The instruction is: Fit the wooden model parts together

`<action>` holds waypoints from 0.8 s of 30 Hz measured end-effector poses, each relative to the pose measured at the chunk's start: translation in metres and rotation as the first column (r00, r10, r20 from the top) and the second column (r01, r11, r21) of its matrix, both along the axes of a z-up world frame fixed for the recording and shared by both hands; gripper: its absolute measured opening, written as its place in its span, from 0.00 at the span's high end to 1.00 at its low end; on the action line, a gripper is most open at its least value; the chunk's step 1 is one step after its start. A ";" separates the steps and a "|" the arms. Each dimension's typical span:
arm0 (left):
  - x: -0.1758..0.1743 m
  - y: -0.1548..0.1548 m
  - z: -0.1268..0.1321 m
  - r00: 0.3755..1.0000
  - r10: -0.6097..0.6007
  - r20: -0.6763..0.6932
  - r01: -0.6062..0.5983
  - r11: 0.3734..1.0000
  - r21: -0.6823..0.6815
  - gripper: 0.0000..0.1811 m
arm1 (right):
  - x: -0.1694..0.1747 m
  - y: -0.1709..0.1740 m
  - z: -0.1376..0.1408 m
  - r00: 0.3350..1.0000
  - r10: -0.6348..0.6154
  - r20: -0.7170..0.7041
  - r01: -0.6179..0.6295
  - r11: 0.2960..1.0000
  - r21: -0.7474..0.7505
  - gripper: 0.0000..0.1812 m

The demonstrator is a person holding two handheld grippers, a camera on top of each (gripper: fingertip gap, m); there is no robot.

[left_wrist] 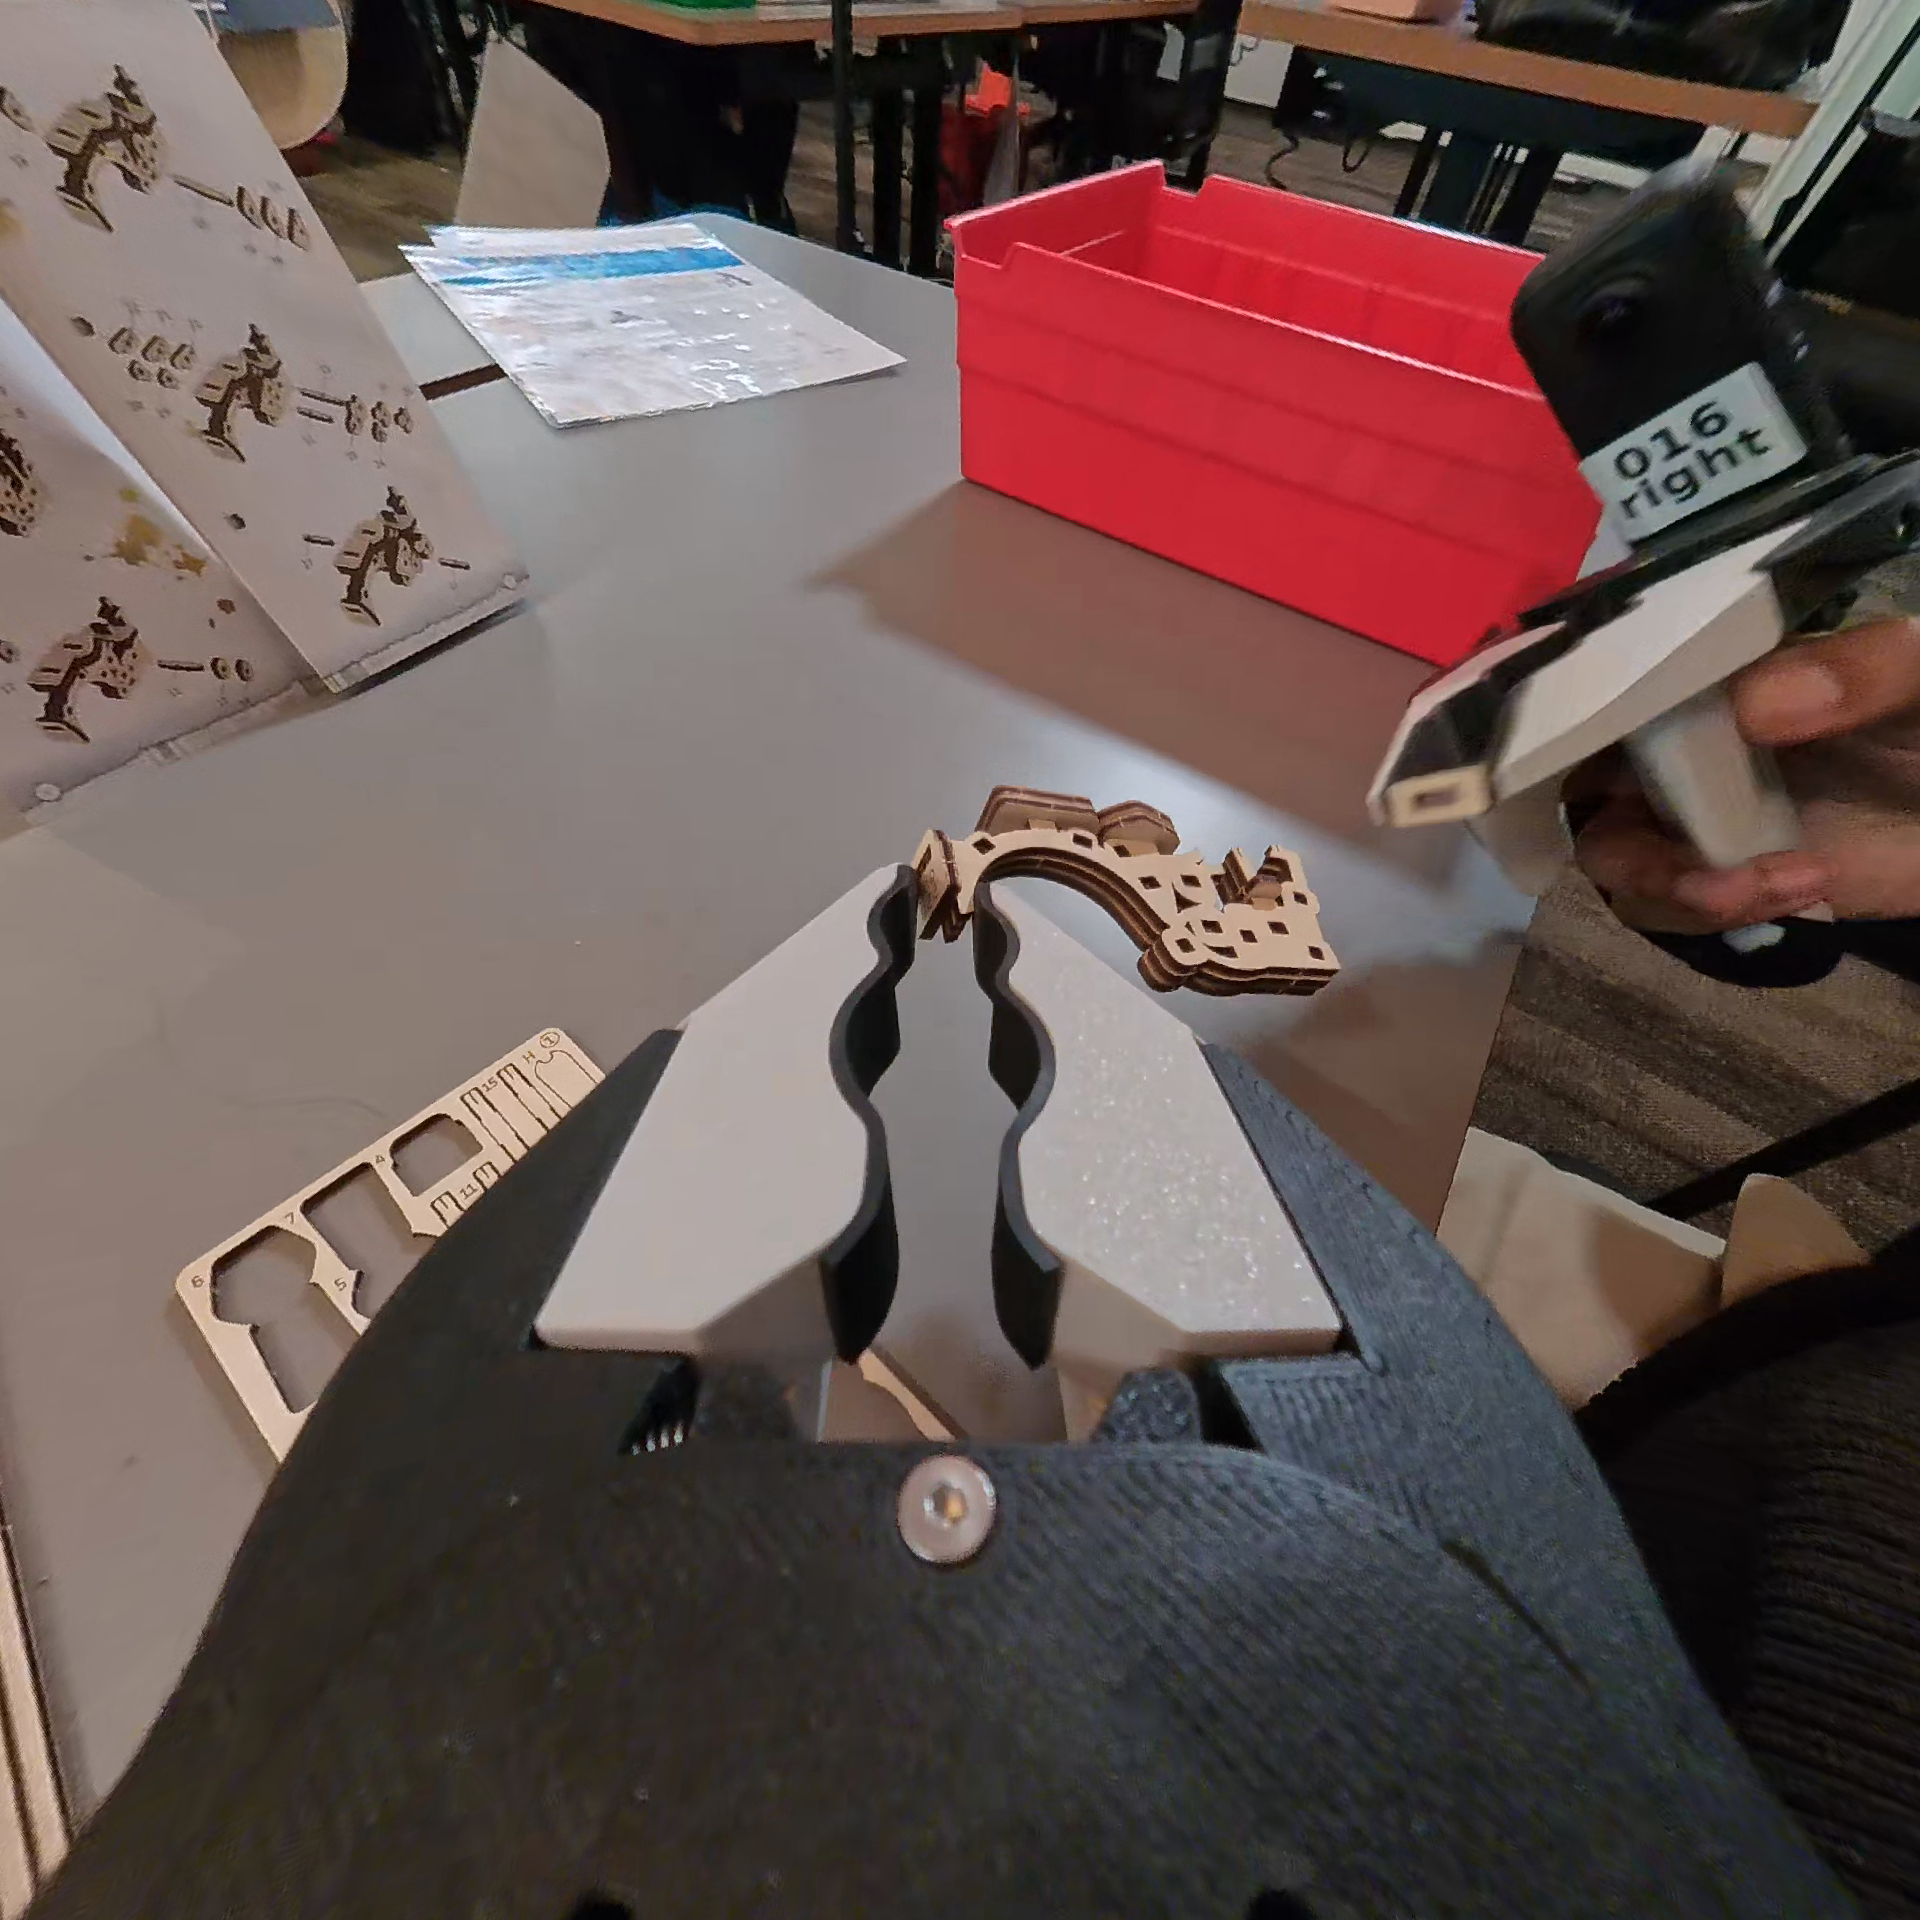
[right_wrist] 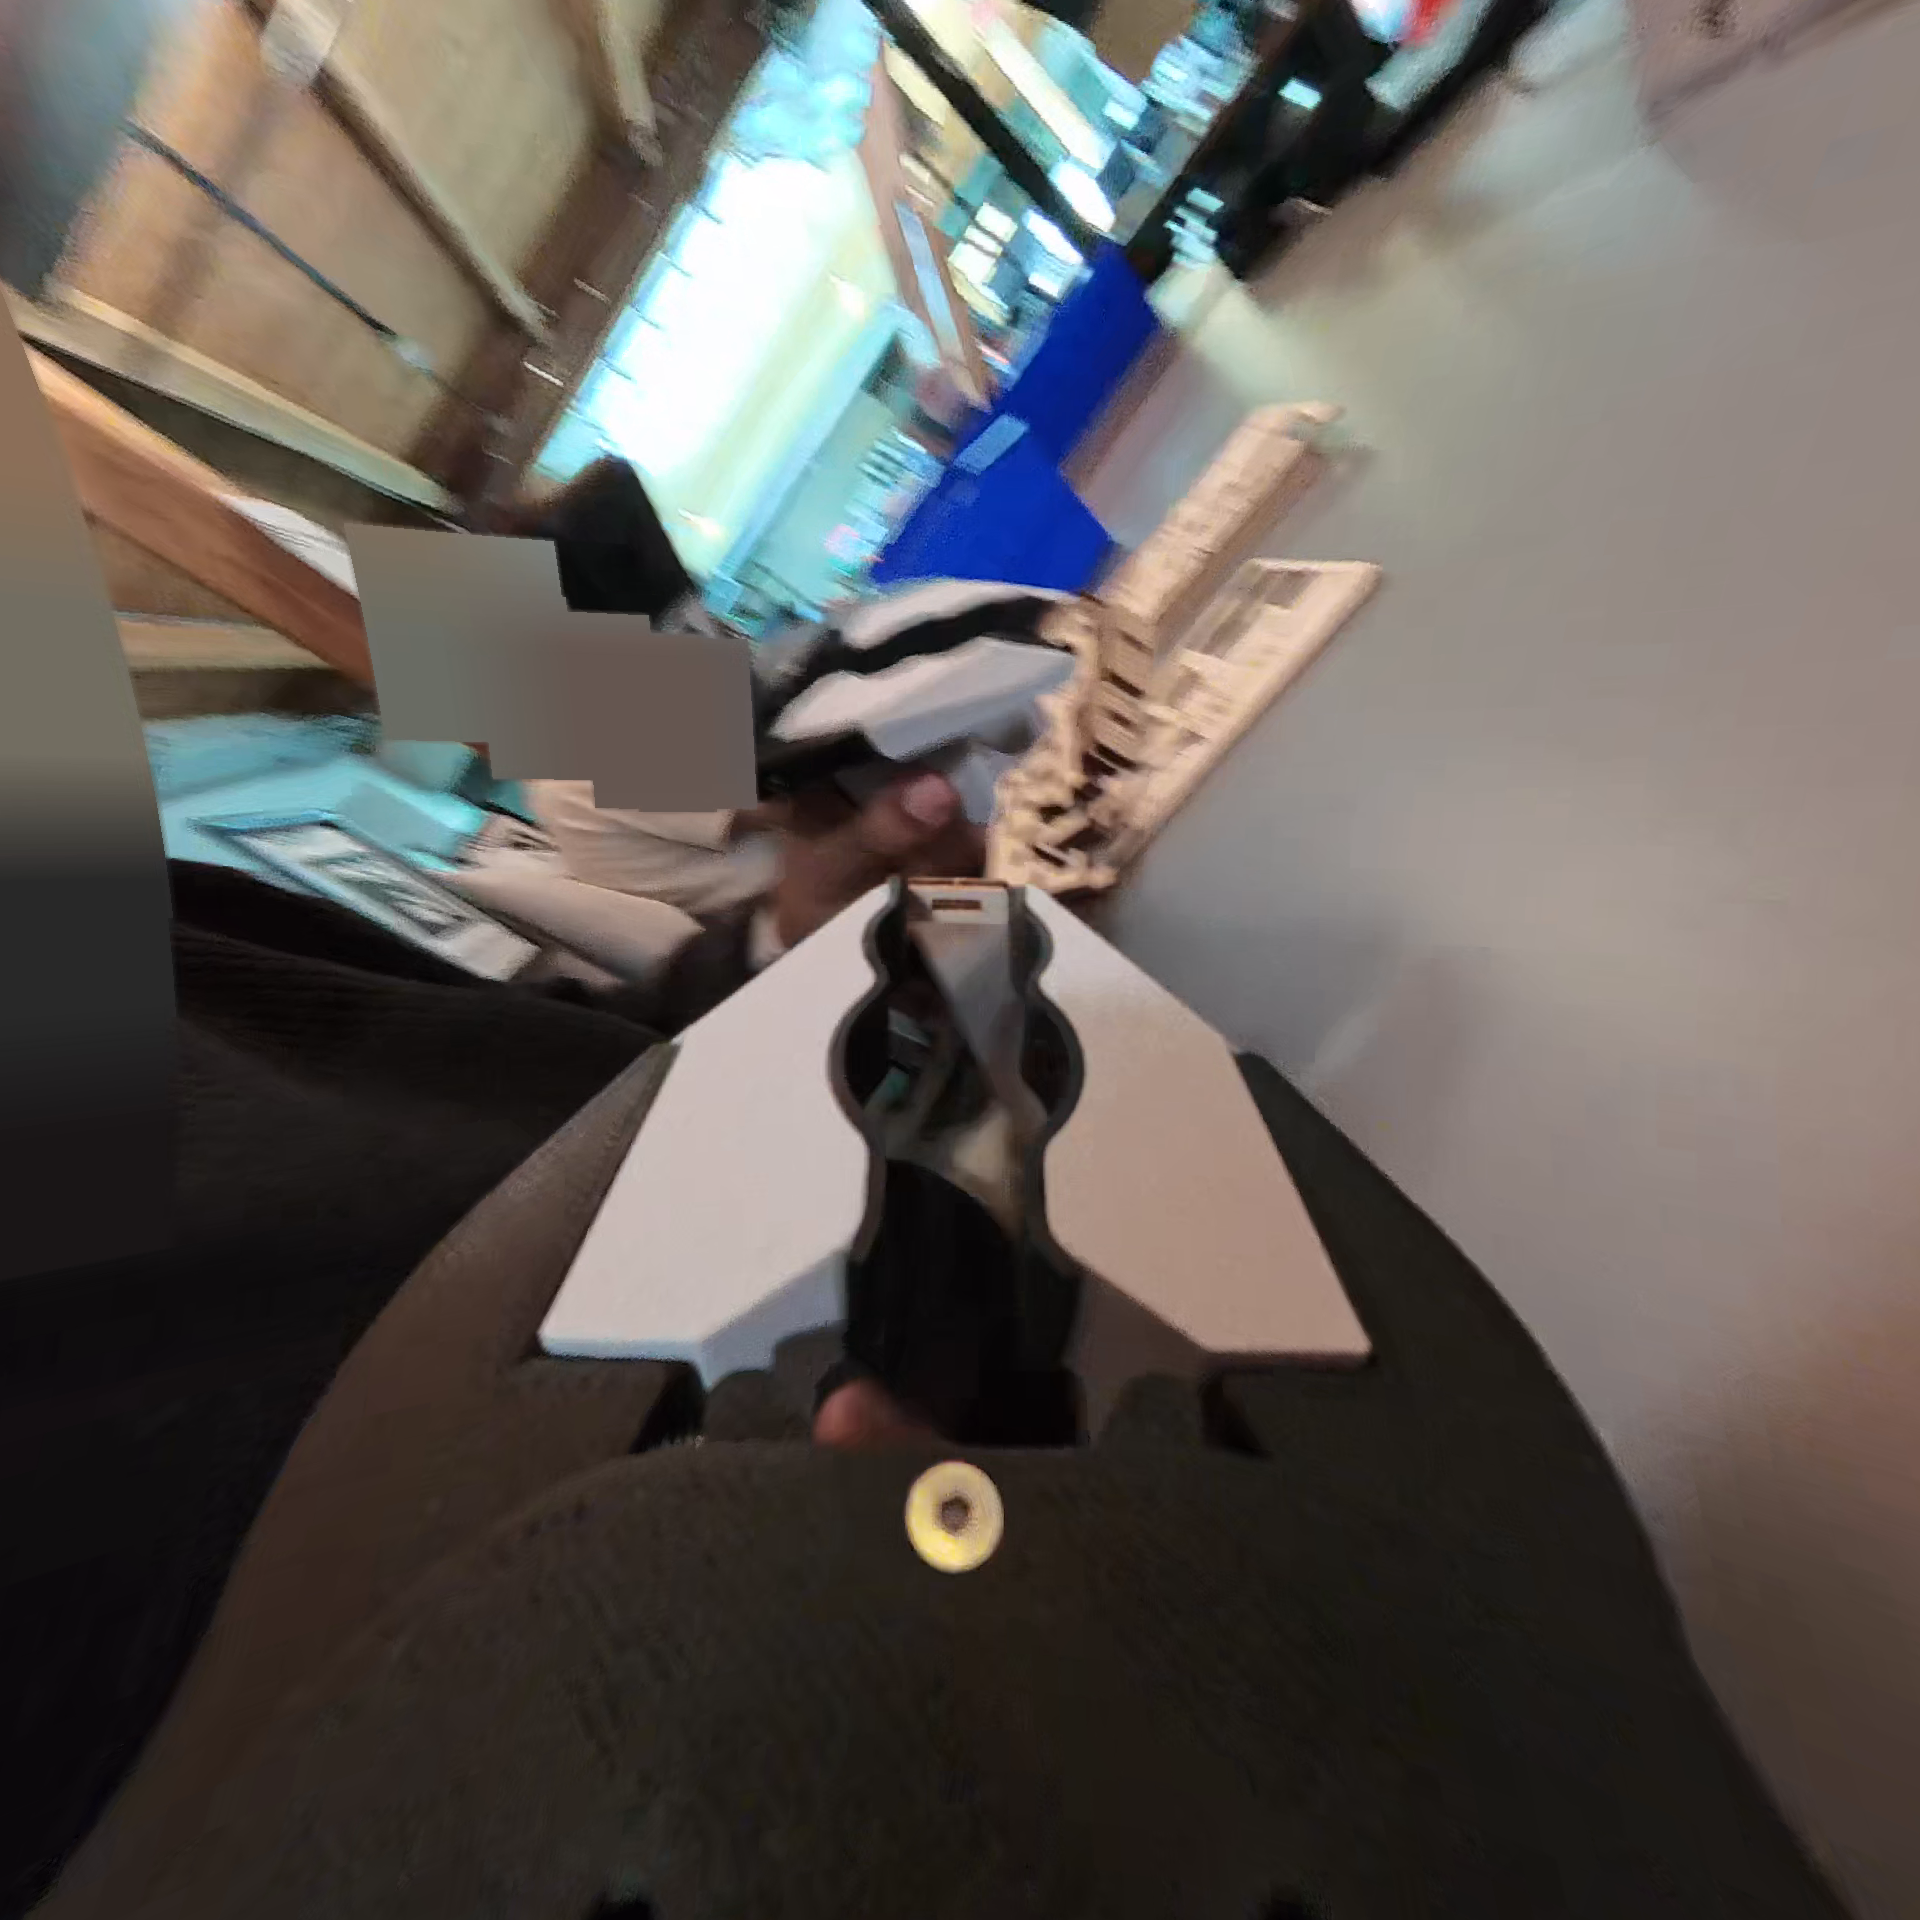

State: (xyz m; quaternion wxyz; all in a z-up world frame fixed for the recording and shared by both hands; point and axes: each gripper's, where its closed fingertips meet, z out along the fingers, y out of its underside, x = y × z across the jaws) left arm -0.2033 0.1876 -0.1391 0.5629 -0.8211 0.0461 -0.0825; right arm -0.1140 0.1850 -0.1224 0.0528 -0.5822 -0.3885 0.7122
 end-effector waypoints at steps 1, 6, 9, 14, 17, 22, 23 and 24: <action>0.000 0.000 -0.002 1.000 -0.001 -0.006 0.000 1.000 -0.009 0.95 | -0.001 0.003 -0.013 0.997 -0.024 0.069 0.019 0.997 0.075 0.90; 0.002 0.000 -0.005 1.000 -0.006 -0.005 0.006 1.000 -0.020 0.95 | 0.011 0.038 -0.061 0.932 -0.224 0.286 0.033 0.836 0.548 0.90; 0.001 0.000 -0.005 1.000 -0.007 0.011 0.007 1.000 -0.021 0.95 | 0.013 0.038 -0.076 0.907 -0.253 0.336 -0.034 0.752 0.658 0.90; 0.000 0.000 -0.005 0.999 -0.006 0.040 0.007 1.000 -0.019 0.95 | 0.015 0.039 -0.094 0.879 -0.275 0.390 -0.130 0.649 0.749 0.89; -0.001 0.000 -0.005 0.999 -0.003 0.050 0.004 1.000 -0.020 0.95 | 0.013 0.039 -0.092 0.882 -0.286 0.374 -0.124 0.625 0.771 0.77; -0.005 -0.001 -0.003 0.998 0.010 0.061 -0.009 1.000 -0.012 0.95 | 0.004 0.038 -0.059 0.929 -0.284 0.239 0.012 0.667 0.745 0.74; -0.006 -0.001 -0.002 0.998 0.014 0.061 -0.014 1.000 -0.008 0.95 | 0.002 0.034 -0.049 0.941 -0.273 0.202 0.052 0.705 0.708 0.74; -0.007 -0.001 -0.001 0.998 0.018 0.060 -0.018 1.000 -0.002 0.95 | -0.001 0.030 -0.038 0.951 -0.261 0.166 0.094 0.753 0.651 0.75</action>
